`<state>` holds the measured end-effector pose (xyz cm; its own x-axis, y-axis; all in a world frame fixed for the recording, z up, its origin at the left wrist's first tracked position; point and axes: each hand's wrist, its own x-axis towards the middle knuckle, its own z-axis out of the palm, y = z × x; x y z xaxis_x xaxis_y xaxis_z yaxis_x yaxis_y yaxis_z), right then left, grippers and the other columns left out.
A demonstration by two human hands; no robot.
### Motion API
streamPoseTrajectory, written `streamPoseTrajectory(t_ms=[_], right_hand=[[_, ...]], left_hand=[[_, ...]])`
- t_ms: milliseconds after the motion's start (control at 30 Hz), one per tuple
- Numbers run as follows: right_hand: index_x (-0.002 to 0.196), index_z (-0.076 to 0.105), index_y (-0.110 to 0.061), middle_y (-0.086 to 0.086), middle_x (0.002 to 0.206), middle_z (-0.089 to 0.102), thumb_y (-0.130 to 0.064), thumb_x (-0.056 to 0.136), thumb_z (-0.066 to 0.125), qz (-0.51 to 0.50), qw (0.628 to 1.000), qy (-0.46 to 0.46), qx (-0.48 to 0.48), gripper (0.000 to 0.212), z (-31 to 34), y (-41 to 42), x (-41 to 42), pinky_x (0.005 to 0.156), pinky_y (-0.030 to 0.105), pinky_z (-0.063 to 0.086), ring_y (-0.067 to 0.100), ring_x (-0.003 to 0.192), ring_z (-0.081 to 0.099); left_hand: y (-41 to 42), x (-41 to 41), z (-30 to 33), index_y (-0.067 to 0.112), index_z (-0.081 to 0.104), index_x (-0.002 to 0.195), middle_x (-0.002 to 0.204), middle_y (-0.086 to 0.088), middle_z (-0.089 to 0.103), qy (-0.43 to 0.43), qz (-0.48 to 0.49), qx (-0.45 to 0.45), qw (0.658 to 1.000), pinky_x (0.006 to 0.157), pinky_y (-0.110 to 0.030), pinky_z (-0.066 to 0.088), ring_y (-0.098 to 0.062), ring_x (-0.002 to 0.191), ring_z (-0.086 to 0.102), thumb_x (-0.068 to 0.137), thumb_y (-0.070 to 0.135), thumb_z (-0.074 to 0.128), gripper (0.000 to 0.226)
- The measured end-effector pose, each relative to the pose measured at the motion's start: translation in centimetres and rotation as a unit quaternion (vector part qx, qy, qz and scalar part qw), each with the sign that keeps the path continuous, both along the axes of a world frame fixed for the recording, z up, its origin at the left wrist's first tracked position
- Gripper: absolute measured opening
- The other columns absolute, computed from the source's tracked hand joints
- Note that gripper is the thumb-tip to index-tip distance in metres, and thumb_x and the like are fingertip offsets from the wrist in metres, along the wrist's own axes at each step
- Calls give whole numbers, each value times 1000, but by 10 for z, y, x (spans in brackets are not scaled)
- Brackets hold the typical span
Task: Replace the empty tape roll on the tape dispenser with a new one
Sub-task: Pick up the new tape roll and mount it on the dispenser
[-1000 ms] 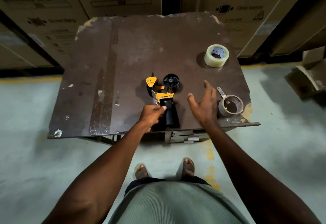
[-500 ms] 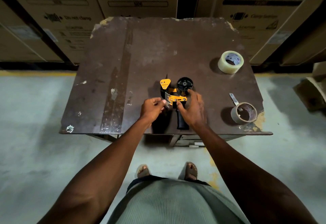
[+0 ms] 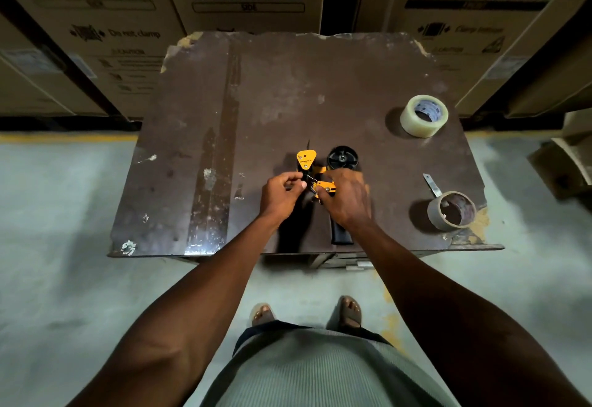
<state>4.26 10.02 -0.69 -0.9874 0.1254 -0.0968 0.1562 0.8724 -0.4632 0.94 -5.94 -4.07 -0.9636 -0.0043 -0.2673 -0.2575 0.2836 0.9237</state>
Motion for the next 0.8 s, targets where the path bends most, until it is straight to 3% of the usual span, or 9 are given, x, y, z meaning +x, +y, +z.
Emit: streamPoseTrajectory(t_ms=[267, 400, 533, 633, 800], right_hand=[[116, 73, -30, 0, 122, 69, -41, 96, 59, 30, 998, -35, 34, 27, 4, -10, -22, 93, 42, 35, 29, 122, 50], [111, 75, -31, -1, 120, 72, -41, 95, 61, 19, 999, -29, 20, 24, -1, -11, -26, 91, 41, 35, 29, 119, 53], [99, 78, -31, -2, 107, 76, -47, 87, 57, -13, 999, -28, -27, 29, -6, -13, -29, 91, 43, 45, 30, 110, 61], [96, 78, -31, -2, 101, 77, -55, 80, 46, -26, 998, -21, -51, 43, -15, -11, -32, 87, 48, 50, 30, 102, 65], [95, 79, -30, -1, 102, 77, -43, 87, 57, -23, 998, -26, -51, 27, -12, -12, -32, 87, 45, 49, 30, 103, 65]], left_hand=[[-1, -13, -11, 9, 74, 107, 94, -3, 73, -29, 33, 29, 999, 88, -33, 56, -12, 84, 66, 89, 6, 72, 19], [0, -18, -9, 4, 74, 107, 97, -10, 74, -41, 51, 44, 997, 79, -26, 53, -7, 74, 61, 88, 6, 72, 19], [1, -22, -12, 7, 77, 102, 100, -11, 77, -63, 73, 61, 994, 74, -23, 49, -1, 67, 59, 86, 12, 76, 17], [1, -25, -14, 9, 78, 100, 98, -9, 78, -75, 89, 62, 991, 76, -24, 52, -3, 71, 61, 84, 14, 78, 17], [2, -25, -14, 12, 79, 99, 96, -4, 78, -87, 101, 76, 988, 85, -28, 57, -10, 82, 69, 83, 16, 79, 16]])
